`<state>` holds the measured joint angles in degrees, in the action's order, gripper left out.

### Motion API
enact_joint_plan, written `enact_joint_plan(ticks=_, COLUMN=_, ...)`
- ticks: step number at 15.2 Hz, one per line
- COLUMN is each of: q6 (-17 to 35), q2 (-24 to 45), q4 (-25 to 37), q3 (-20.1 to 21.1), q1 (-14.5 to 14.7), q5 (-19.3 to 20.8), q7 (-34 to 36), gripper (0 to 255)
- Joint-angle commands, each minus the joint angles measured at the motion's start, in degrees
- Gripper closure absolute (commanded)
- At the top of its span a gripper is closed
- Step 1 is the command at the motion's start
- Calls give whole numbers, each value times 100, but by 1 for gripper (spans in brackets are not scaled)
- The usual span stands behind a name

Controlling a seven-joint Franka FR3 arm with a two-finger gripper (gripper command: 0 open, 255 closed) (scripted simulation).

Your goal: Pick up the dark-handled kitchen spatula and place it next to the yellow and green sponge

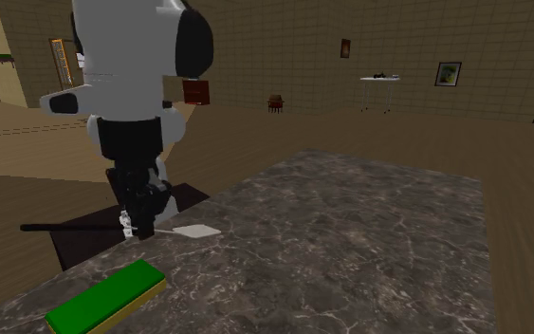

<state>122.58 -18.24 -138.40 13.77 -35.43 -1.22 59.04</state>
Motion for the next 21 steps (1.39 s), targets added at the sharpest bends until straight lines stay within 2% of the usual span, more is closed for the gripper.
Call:
enact_joint_plan(ticks=1, q6=-25, q2=75, q4=105, q3=-178, q1=-125, q5=72, q7=-259, gripper=255)
enact_joint_plan(ticks=7, q6=33, q2=576, q4=565, q3=-683, q1=-508, q5=279, q7=-1005, gripper=255)
enact_joint_plan(ticks=15, q6=2, q2=1426, q4=1478, q3=-1221, q1=-940, q5=388, q7=-1906, gripper=255)
enact_joint_plan(ticks=21, q6=458, q2=1616, q4=1211, q3=-1221, q1=-943, q5=409, q7=-1879, gripper=255)
